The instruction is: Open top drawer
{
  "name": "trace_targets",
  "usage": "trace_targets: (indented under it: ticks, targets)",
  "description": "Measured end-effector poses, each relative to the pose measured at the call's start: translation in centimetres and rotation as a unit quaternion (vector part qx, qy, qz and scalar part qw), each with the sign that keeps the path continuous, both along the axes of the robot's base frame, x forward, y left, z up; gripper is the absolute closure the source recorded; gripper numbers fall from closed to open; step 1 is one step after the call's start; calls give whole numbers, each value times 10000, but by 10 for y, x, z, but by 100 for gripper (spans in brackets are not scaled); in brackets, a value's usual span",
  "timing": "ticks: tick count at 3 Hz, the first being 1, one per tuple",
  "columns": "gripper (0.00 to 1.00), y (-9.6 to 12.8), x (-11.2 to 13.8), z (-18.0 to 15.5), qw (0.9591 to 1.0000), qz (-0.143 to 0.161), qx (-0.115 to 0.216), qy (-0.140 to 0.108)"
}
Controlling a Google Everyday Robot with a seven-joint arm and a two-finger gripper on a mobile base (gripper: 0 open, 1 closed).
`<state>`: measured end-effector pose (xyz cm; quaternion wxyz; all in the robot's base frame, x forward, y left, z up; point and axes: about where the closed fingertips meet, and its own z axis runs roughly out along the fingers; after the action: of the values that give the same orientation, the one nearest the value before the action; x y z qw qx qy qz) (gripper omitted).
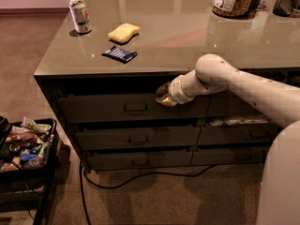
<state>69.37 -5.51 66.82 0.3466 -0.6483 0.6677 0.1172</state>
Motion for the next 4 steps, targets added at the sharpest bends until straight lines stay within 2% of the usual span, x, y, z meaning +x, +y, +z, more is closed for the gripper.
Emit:
trace_targets:
  ticks: [4]
  targets:
    - [100, 0, 0, 1, 10000, -4, -7, 39]
